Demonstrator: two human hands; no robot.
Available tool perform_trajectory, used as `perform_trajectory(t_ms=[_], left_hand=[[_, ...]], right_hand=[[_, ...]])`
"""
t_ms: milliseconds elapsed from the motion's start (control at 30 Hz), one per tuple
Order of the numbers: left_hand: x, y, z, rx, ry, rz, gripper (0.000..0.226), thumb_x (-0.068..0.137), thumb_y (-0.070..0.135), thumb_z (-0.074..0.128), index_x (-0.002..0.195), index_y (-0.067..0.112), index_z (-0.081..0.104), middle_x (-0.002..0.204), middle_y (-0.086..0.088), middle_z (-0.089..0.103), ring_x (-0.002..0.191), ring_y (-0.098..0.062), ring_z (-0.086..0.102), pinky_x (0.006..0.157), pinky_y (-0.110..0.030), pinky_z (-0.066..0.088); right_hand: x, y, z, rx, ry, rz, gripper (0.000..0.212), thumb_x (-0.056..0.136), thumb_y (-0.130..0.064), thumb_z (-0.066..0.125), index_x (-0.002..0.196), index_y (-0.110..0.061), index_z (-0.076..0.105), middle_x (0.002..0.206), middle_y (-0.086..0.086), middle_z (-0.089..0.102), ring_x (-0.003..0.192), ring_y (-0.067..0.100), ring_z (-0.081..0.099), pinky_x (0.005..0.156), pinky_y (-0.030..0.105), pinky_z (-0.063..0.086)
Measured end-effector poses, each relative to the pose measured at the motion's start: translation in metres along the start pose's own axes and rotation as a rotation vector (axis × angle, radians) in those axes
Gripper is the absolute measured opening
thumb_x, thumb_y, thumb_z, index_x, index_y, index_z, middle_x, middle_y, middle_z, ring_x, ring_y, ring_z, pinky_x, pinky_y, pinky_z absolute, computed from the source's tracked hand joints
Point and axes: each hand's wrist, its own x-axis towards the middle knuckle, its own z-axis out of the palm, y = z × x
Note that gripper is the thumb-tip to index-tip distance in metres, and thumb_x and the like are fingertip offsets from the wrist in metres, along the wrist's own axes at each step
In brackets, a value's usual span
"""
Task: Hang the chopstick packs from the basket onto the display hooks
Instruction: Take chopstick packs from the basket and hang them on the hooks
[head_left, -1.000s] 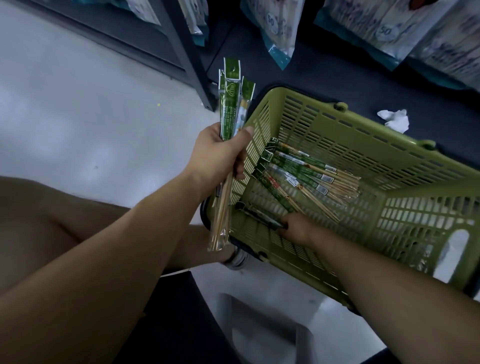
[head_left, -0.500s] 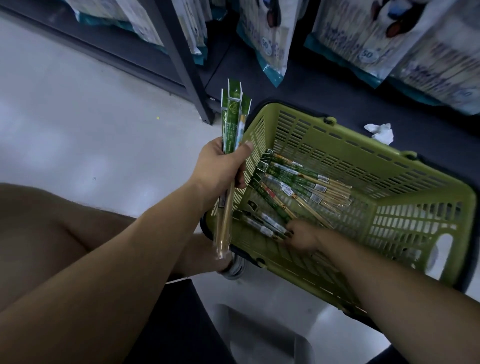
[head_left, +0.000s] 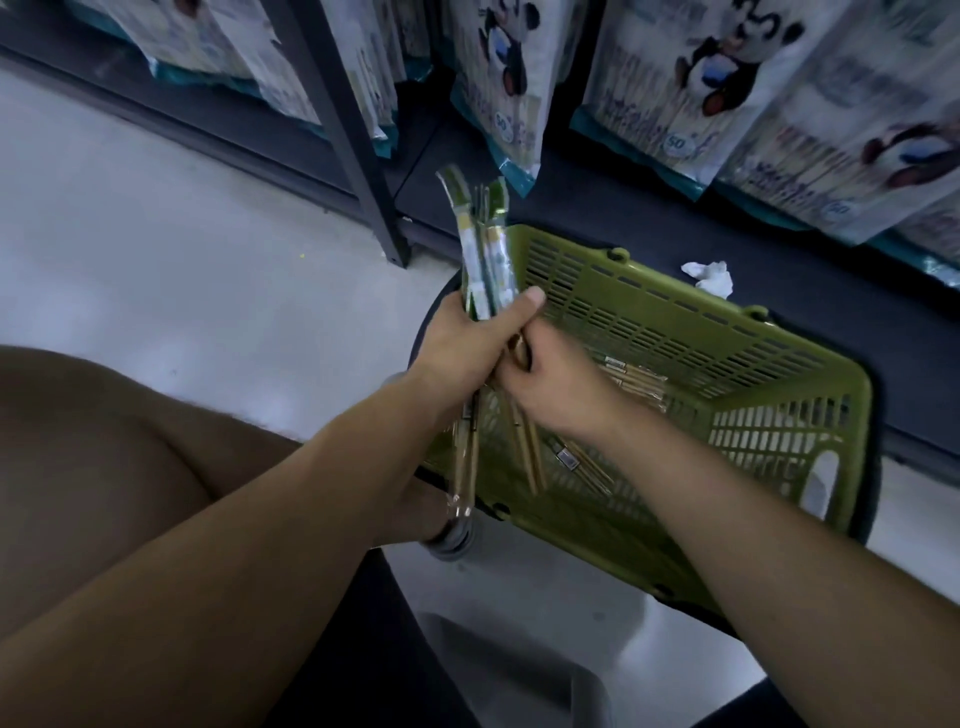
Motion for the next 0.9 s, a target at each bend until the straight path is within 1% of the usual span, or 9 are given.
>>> perform_trajectory(t_ms=[67,133,200,267,400,500,633,800,900], left_hand=[[0.001,0.002,-0.001,0.021,0.090,-0.039,0.012,0.094,0.027,0.074,0.089,0.017,0.068,0.077,0.000,0.071,0.074,-0.017,0.071,0.068,-0.031,0.059],[0.006,0.003,-0.006,0.089,0.141,-0.075,0.012,0.095,0.029,0.067,0.093,0.018,0.065,0.083,-0.004,0.070,0.080,-0.025,0.070,0.072,-0.037,0.060],[0.009,0.006,-0.014,0.120,0.146,-0.095,0.016,0.096,0.033,0.063,0.098,0.017,0.064,0.092,-0.011,0.074,0.086,-0.031,0.072,0.081,-0.048,0.061],[0.012,0.006,-0.021,0.083,0.140,-0.113,0.017,0.097,0.031,0.060,0.104,0.015,0.059,0.087,-0.012,0.078,0.079,-0.031,0.074,0.080,-0.053,0.061],[0.018,0.004,-0.032,-0.046,0.149,-0.128,0.012,0.096,0.019,0.058,0.100,0.011,0.051,0.061,-0.007,0.066,0.058,-0.029,0.070,0.060,-0.047,0.061],[0.020,0.000,-0.031,0.026,0.126,-0.110,0.015,0.096,0.023,0.062,0.097,0.012,0.051,0.058,-0.004,0.061,0.049,-0.026,0.064,0.052,-0.034,0.055],[0.019,-0.003,-0.029,0.045,0.080,-0.076,0.019,0.098,0.026,0.064,0.092,0.016,0.049,0.060,-0.006,0.060,0.048,-0.025,0.062,0.051,-0.033,0.055],[0.019,-0.004,-0.031,0.051,0.091,-0.083,0.021,0.100,0.027,0.063,0.094,0.015,0.047,0.060,-0.006,0.060,0.051,-0.027,0.062,0.052,-0.035,0.054],[0.020,-0.004,-0.029,0.073,0.095,-0.075,0.021,0.101,0.028,0.063,0.094,0.014,0.048,0.062,-0.008,0.060,0.050,-0.026,0.063,0.049,-0.031,0.053]], right_hand=[[-0.002,-0.002,0.002,0.035,-0.002,-0.011,0.014,0.095,-0.026,0.063,0.109,-0.024,0.060,0.085,-0.005,0.069,0.074,0.012,0.067,0.062,0.034,0.052],[-0.003,0.004,0.002,0.183,-0.012,0.016,0.005,0.096,-0.027,0.067,0.096,-0.030,0.063,0.078,-0.009,0.069,0.070,0.006,0.065,0.062,0.029,0.051],[-0.002,0.018,-0.003,0.290,0.046,0.104,0.008,0.097,-0.033,0.066,0.091,-0.032,0.070,0.079,-0.010,0.073,0.067,0.001,0.065,0.062,0.023,0.051],[-0.002,0.040,-0.006,0.316,0.097,0.254,0.014,0.099,-0.034,0.064,0.092,-0.025,0.073,0.080,-0.004,0.075,0.064,0.004,0.066,0.060,0.025,0.053],[-0.005,0.106,0.005,-0.074,0.015,0.477,0.012,0.097,-0.027,0.067,0.103,-0.016,0.068,0.102,0.004,0.071,0.095,0.021,0.068,0.078,0.029,0.050],[-0.010,0.144,0.020,-0.297,-0.052,0.557,0.046,0.093,-0.037,0.070,0.132,-0.016,0.059,0.131,0.011,0.061,0.114,0.030,0.060,0.088,0.033,0.050],[-0.008,0.169,0.043,-0.539,-0.142,0.619,0.091,0.084,-0.056,0.075,0.155,-0.018,0.032,0.152,0.013,0.032,0.131,0.040,0.047,0.100,0.042,0.049],[0.003,0.176,0.059,-0.736,-0.155,0.579,0.083,0.084,-0.049,0.077,0.147,-0.013,0.038,0.149,0.016,0.043,0.134,0.036,0.046,0.101,0.044,0.050],[0.007,0.177,0.062,-0.697,-0.140,0.555,0.057,0.085,-0.043,0.079,0.128,-0.017,0.053,0.133,0.012,0.059,0.121,0.031,0.057,0.093,0.038,0.051]])
